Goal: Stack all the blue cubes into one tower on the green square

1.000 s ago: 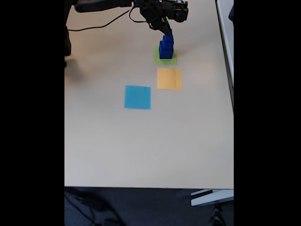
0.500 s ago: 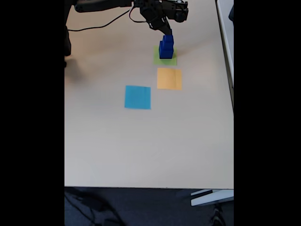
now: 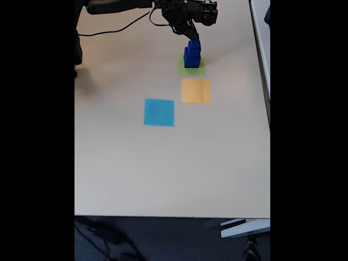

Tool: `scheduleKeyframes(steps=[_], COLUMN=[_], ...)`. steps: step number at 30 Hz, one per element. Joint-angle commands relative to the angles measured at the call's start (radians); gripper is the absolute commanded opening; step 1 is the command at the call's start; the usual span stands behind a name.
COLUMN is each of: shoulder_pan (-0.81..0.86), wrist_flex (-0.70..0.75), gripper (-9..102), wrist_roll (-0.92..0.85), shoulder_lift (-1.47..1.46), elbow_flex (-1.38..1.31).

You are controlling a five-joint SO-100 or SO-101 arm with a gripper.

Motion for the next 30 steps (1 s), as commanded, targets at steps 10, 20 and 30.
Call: scheduleKeyframes(steps=[10,20,30], shoulder_pan=[0.006,0.011,0.015], wrist_flex=[-0.026,-0.032,-0.032], gripper=[4,4,4], wrist_roll=[0.006,0.006,-0.002], shoulder_lift=[0.029,0.041,0.044], elbow_flex=[-0.015,0.011,0.014])
